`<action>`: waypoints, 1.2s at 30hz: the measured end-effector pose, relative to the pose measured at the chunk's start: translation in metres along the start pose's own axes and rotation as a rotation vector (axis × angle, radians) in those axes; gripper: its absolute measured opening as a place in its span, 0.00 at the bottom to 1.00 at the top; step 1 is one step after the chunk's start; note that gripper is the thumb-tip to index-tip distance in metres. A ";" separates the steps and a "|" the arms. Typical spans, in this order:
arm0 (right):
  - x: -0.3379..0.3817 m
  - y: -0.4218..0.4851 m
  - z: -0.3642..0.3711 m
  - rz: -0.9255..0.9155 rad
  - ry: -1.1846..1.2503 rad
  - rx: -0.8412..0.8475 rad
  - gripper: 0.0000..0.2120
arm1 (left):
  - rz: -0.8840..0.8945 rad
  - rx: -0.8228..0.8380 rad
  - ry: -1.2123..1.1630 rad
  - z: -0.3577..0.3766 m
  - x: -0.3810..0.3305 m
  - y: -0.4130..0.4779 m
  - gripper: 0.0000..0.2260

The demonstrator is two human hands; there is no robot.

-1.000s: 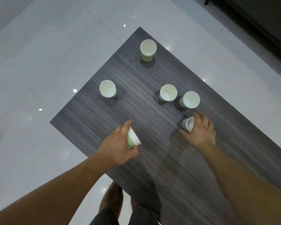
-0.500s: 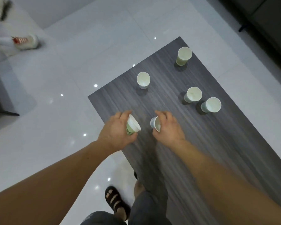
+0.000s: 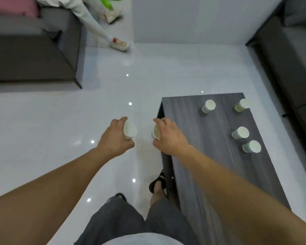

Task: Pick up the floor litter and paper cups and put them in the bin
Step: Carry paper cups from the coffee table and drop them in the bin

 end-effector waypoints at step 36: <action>0.510 -0.497 0.309 -1.719 -0.582 0.647 0.35 | -1.492 -1.127 -0.602 0.132 0.264 -0.820 0.36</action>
Point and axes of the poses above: each hand's wrist, its own y-axis towards the middle knuckle, its own z-axis out of the palm, x = y × z, the point moved 2 cm from there along y, towards the middle knuckle, and after that the axes turned 4 degrees about -z, right-handed, at the moved point
